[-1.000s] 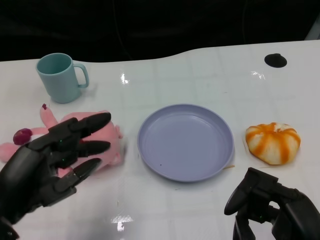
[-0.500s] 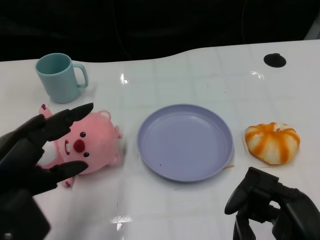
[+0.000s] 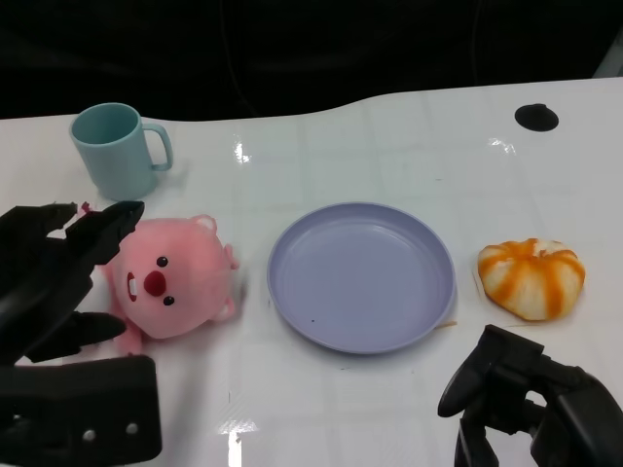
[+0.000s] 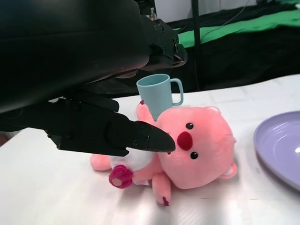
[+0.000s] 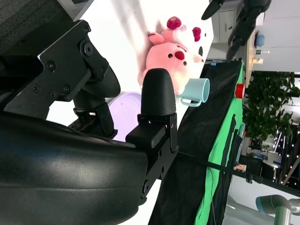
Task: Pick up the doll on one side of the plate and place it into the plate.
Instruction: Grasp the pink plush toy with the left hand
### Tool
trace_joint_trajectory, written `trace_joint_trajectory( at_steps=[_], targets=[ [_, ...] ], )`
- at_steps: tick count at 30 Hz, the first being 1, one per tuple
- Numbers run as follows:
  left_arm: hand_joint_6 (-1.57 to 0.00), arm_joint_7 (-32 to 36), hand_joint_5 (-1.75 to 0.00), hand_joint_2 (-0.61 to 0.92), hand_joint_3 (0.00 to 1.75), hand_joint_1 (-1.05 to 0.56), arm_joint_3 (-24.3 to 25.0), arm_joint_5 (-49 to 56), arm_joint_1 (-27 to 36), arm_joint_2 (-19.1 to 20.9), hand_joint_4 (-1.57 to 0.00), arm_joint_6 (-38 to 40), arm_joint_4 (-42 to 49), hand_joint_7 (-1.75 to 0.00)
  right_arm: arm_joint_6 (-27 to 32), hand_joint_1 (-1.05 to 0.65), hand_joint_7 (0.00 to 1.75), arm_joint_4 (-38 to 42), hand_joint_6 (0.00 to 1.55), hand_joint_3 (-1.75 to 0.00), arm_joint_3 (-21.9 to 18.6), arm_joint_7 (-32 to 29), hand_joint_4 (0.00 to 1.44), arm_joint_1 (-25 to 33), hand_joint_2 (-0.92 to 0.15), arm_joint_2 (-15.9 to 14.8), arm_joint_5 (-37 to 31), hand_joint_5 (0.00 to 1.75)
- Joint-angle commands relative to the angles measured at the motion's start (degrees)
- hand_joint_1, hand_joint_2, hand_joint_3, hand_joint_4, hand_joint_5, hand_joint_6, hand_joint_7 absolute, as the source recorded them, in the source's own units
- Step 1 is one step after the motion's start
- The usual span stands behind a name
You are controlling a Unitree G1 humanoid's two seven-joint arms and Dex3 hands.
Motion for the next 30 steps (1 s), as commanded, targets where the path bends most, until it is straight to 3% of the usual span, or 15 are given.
trace_joint_trajectory(
  at_steps=[1,19,30],
  targets=[
    [-0.12,-1.7,-0.22,0.91,0.01,-0.70,-1.9,3.6,-2.6,1.3,-0.01,2.4,2.8,-0.02,-0.2,0.09,1.55,-0.2,0.61,-1.39,-0.5,0.0,0.72,0.2,-0.42,-0.1,0.5,1.75],
    [-0.12,-0.3,-0.22,0.92,0.01,-0.72,-10.5,6.5,-13.3,2.0,-0.03,1.8,24.1,0.00,0.2,0.10,1.55,-1.0,0.61,-1.39,-0.3,0.0,0.73,0.8,-0.43,-0.1,0.6,1.75],
    [-0.17,3.5,-0.20,0.92,0.01,-0.70,-17.3,5.8,-21.0,-0.7,-0.07,-0.1,40.2,-0.01,0.6,0.10,1.54,-1.7,0.61,-1.39,-0.2,-0.2,0.73,1.4,-0.43,-0.2,0.2,1.75]
  ],
)
